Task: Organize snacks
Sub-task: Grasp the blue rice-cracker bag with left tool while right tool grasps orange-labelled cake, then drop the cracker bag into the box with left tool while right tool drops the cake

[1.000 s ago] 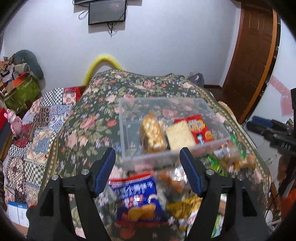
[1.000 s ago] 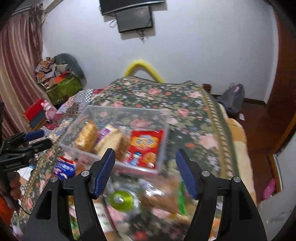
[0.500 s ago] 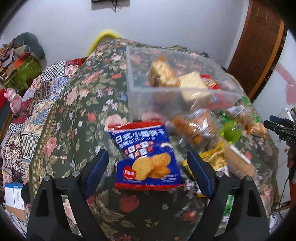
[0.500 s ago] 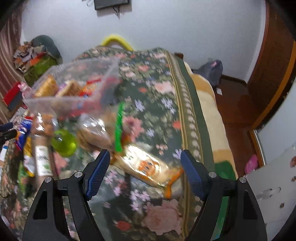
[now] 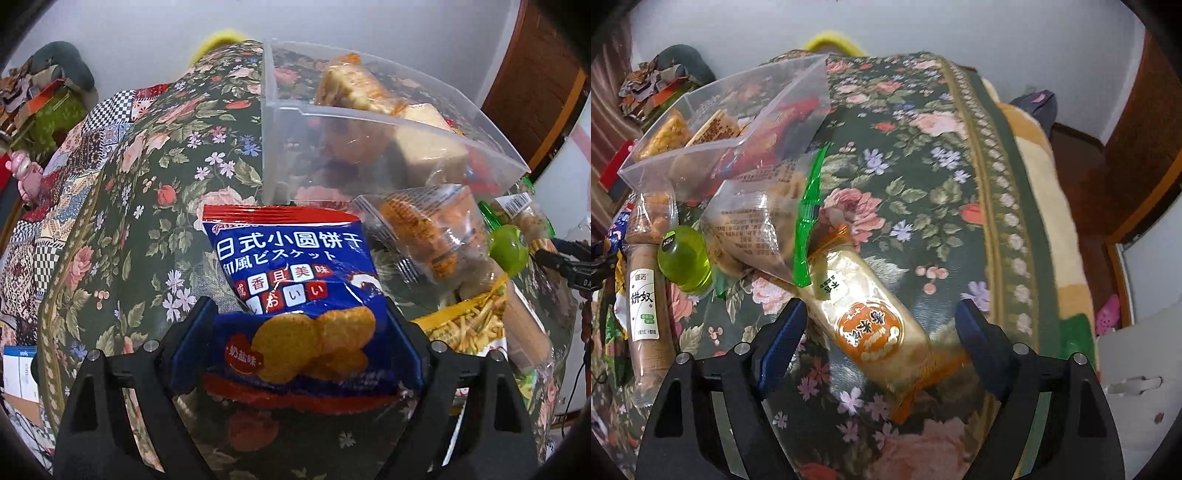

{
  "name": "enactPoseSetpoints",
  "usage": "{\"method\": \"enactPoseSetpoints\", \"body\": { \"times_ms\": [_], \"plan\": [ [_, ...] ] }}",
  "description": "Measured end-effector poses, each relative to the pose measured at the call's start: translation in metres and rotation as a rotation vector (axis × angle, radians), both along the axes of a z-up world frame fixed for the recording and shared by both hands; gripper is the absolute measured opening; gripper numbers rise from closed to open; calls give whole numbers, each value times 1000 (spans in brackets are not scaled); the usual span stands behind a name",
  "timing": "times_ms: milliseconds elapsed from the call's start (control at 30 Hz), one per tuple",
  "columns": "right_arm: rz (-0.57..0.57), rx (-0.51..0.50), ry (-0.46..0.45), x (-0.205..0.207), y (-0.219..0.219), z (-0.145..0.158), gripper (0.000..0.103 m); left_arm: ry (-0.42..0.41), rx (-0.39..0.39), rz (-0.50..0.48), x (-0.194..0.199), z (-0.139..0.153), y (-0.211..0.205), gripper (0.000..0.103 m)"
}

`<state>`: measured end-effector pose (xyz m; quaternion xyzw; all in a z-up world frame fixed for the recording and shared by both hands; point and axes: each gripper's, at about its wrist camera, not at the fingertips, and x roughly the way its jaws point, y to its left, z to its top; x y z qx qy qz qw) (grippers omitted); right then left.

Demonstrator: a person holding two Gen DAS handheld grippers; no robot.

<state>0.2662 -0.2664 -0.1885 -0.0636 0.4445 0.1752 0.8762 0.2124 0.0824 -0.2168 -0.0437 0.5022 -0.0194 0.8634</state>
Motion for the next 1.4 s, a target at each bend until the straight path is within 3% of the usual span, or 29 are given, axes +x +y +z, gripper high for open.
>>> {"method": "enactPoseSetpoints", "body": {
  "times_ms": [67,133,233,300,567,800,1400],
  "plan": [
    [3,-12,-3,-2,2,-3,80,-23,-1,0,-3,1,0,84],
    [9,-19,-12,-7,4,-4,74,-33,7,-8,-6,2,-1,81],
    [23,-21,-18,-15,4,-4,52,-56,25,-6,-11,5,-2,76],
    [39,-14,-21,-20,4,-3,32,-68,27,-3,-15,8,-3,71],
    [-7,24,-32,-35,-7,5,32,-132,52,5,-33,31,-8,66],
    [-49,81,-107,-38,-19,37,32,-198,28,-4,-42,62,-10,64],
    [39,174,-321,-34,21,122,32,-380,-26,-76,-10,144,-44,64]
  ]
}}
